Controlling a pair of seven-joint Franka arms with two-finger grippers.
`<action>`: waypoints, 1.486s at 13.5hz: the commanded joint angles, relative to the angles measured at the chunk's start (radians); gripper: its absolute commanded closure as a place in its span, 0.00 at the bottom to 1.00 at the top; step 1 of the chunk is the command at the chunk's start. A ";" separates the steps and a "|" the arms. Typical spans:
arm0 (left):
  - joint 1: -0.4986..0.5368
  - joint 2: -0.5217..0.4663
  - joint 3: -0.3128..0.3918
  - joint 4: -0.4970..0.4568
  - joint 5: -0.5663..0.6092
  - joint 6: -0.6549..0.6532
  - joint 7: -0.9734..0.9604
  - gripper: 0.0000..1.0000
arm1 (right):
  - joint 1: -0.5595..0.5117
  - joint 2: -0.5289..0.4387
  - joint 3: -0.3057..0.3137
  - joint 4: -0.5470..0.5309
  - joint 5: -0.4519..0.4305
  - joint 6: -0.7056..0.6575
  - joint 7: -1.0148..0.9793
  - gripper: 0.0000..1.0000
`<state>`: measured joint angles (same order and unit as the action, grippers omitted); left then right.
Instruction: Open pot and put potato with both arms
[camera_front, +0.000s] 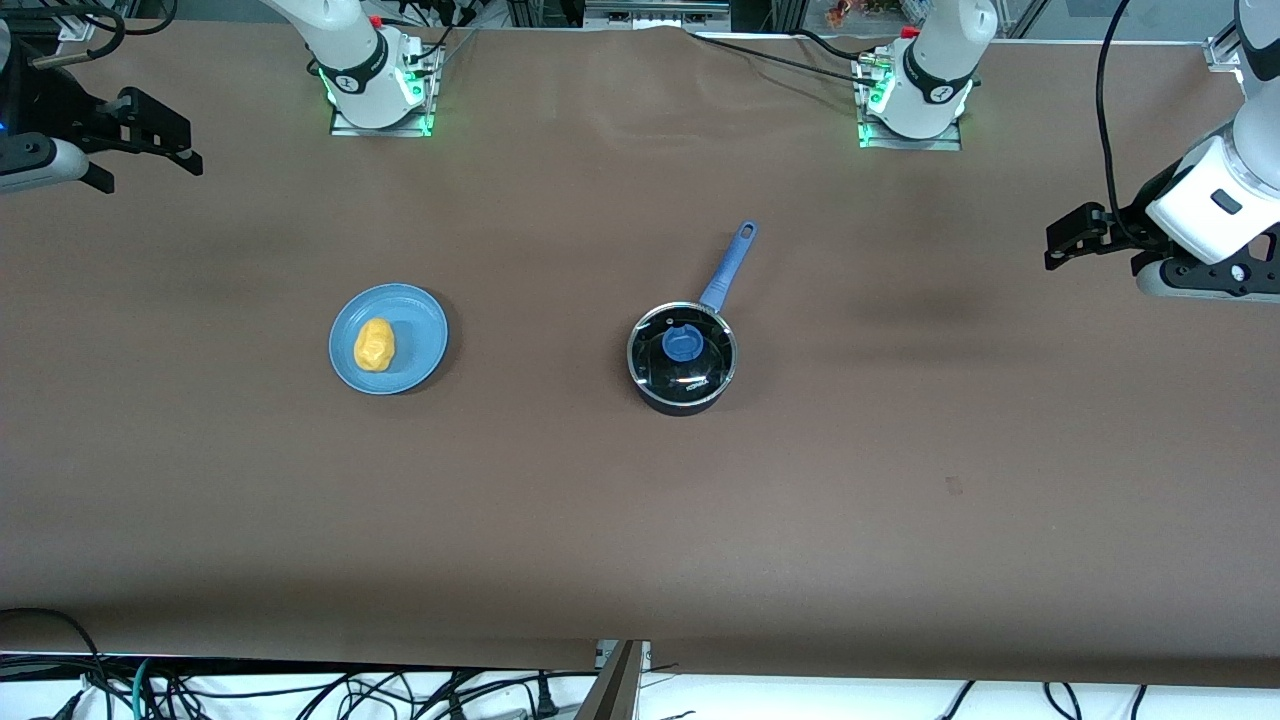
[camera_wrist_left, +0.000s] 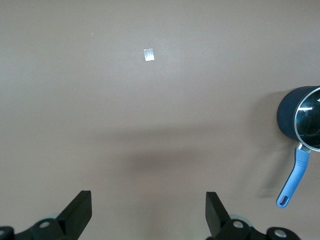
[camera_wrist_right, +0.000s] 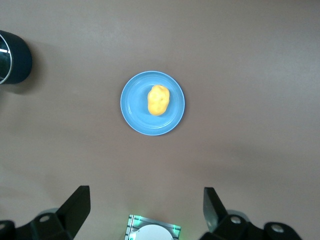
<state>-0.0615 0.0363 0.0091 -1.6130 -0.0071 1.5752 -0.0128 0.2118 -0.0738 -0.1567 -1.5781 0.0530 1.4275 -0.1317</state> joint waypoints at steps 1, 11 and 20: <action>0.005 0.004 -0.006 0.016 0.022 -0.001 0.019 0.00 | 0.001 -0.012 0.006 -0.020 -0.012 0.025 0.004 0.00; 0.002 0.019 -0.009 0.031 0.022 -0.006 0.016 0.00 | 0.003 0.120 0.005 0.153 -0.019 0.015 -0.014 0.00; 0.000 0.019 -0.009 0.031 0.022 -0.007 0.016 0.00 | -0.161 0.123 0.170 0.153 -0.019 -0.072 0.101 0.00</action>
<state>-0.0623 0.0452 0.0036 -1.6056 -0.0071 1.5752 -0.0127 0.0741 0.0346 -0.0079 -1.4519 0.0413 1.3607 -0.0455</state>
